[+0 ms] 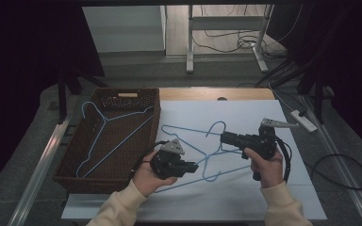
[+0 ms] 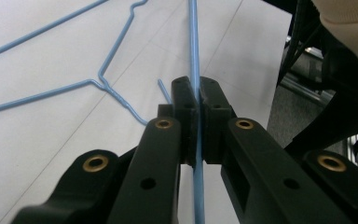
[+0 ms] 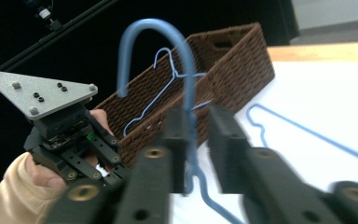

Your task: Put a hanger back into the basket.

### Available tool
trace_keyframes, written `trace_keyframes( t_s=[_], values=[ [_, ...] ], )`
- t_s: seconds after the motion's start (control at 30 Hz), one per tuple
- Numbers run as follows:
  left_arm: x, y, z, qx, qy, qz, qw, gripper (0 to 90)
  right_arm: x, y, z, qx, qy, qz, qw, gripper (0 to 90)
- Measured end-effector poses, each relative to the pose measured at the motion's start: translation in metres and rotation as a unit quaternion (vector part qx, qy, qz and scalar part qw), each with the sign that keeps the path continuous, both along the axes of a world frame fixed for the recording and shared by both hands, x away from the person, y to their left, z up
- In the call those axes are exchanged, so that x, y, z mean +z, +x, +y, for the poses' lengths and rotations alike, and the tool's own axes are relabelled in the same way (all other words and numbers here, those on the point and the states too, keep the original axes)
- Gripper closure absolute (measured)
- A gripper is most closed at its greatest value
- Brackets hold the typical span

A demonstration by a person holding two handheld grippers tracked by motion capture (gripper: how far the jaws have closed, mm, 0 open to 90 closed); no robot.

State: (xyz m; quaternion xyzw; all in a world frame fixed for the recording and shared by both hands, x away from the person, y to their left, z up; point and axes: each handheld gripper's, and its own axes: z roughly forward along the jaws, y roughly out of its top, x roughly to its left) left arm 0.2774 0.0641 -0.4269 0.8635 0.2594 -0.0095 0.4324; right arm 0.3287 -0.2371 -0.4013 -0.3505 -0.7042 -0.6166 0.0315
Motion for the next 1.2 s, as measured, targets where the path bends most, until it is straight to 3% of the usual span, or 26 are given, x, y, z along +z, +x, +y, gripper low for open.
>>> trace_keyframes(
  t_s=[0.13,0.3,0.43,0.67,1.0,1.2],
  values=[
    [0.008,-0.003,0.005,0.007,-0.009,-0.011,0.9999,87.2,0.005,-0.004,-0.003,-0.02,-0.005,-0.021,0.9996,50.5],
    [0.023,-0.007,0.019,0.025,-0.027,-0.024,0.999,87.2,0.009,-0.014,-0.012,-0.039,-0.041,-0.046,0.9974,41.9],
    [0.031,-0.008,0.029,0.041,-0.032,-0.032,0.9981,87.2,0.009,-0.022,-0.02,-0.042,-0.048,-0.056,0.9964,36.3],
    [0.043,-0.004,0.055,0.078,-0.048,-0.042,0.9949,87.2,0.006,-0.028,-0.039,-0.051,-0.039,-0.058,0.9962,33.1],
    [0.057,-0.002,0.094,0.121,-0.074,-0.061,0.988,87.2,-0.023,-0.023,-0.059,-0.061,-0.07,-0.033,0.9951,31.4],
    [0.059,-0.001,0.114,0.149,-0.075,-0.068,0.9836,87.2,-0.038,-0.022,-0.062,-0.073,-0.095,-0.049,0.9916,29.3]
  ],
)
